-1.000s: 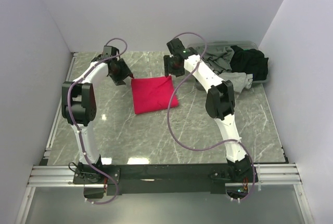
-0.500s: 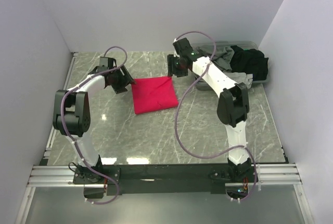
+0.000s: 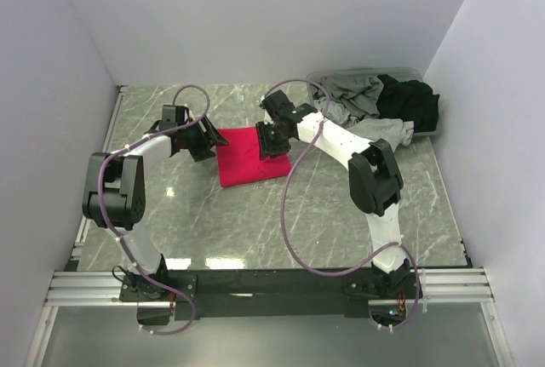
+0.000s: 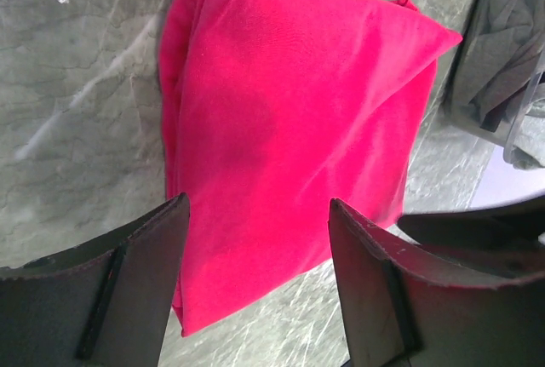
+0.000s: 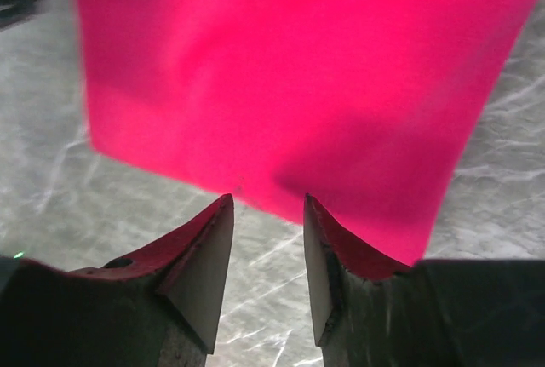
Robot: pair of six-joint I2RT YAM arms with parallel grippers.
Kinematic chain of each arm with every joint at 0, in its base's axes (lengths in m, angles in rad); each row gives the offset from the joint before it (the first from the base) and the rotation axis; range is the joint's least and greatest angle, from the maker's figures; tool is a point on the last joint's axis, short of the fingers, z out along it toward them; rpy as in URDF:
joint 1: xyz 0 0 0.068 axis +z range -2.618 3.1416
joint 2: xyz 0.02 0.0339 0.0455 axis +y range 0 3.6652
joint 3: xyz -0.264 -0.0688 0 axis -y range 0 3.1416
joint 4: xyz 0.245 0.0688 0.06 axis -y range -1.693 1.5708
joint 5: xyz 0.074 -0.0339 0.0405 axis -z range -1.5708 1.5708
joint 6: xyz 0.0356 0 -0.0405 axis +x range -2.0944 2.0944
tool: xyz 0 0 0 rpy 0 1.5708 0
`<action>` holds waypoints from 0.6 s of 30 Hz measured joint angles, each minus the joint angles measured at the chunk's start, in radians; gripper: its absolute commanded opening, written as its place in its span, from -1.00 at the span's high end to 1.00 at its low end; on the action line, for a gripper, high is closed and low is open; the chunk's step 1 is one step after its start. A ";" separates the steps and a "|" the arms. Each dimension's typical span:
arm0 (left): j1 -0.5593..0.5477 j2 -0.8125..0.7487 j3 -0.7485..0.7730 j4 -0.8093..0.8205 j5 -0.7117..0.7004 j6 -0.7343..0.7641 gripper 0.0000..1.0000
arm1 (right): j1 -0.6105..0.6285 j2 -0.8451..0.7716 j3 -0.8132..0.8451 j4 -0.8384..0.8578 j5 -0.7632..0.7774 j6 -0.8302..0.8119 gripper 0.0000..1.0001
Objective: Fold and stack the t-shirts
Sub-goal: Neatly place the folded tshirt to the corner
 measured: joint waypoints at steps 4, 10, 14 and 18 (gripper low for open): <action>0.000 0.000 -0.005 0.017 0.006 -0.004 -0.43 | -0.006 0.047 0.000 -0.013 0.021 0.009 0.13; 0.000 0.015 -0.005 0.037 0.006 -0.006 -0.43 | -0.008 0.103 -0.011 -0.022 0.038 0.017 0.14; 0.000 0.037 -0.014 0.045 0.007 -0.006 -0.42 | -0.008 0.112 -0.012 -0.021 0.043 0.021 0.14; 0.000 0.065 -0.023 0.048 0.007 -0.007 -0.42 | -0.008 0.113 -0.012 -0.021 0.047 0.025 0.14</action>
